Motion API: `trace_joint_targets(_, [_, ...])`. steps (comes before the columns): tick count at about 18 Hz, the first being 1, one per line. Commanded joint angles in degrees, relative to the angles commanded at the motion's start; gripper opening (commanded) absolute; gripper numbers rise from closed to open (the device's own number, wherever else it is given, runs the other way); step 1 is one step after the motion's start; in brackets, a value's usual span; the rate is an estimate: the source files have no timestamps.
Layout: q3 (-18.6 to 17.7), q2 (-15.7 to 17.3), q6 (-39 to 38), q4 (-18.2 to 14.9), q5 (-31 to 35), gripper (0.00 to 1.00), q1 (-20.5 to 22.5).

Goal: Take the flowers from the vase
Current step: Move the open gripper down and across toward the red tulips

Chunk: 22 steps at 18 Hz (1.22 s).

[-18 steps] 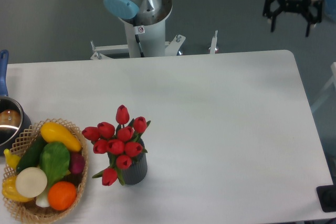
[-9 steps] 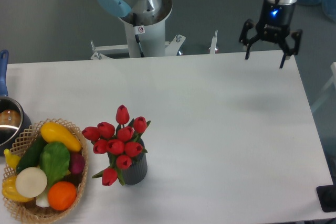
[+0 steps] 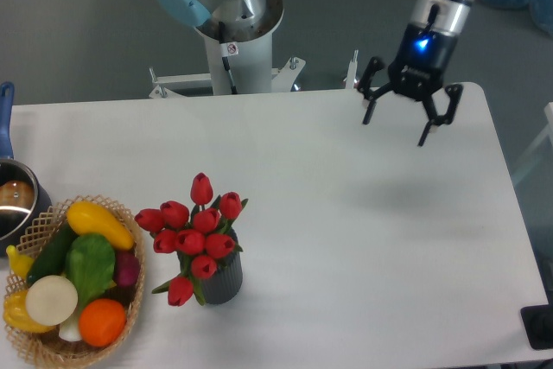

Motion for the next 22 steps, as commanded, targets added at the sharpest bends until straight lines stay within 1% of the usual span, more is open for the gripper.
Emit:
trace_joint_targets(2, [0.0, -0.8, 0.1, 0.2, -1.9, 1.00, -1.1])
trace_joint_targets(6, [0.0, -1.1, 0.0, 0.1, -2.0, 1.00, -4.2])
trace_joint_targets(8, [0.2, -1.9, 0.0, 0.5, -2.7, 1.00, -5.9])
trace_joint_targets(12, [0.0, -2.3, -0.2, 1.0, -3.8, 1.00, -9.0])
trace_joint_targets(14, [-0.3, -2.3, -2.0, 1.2, -3.8, 1.00, -9.7])
trace_joint_targets(17, [-0.5, -2.4, -2.4, 1.2, -3.8, 1.00, -10.4])
trace_joint_targets(19, [-0.7, -3.1, -4.1, 1.1, -4.7, 1.00, -12.4])
trace_joint_targets(22, [-0.7, -4.0, -7.9, 3.3, -6.2, 1.00, -12.9])
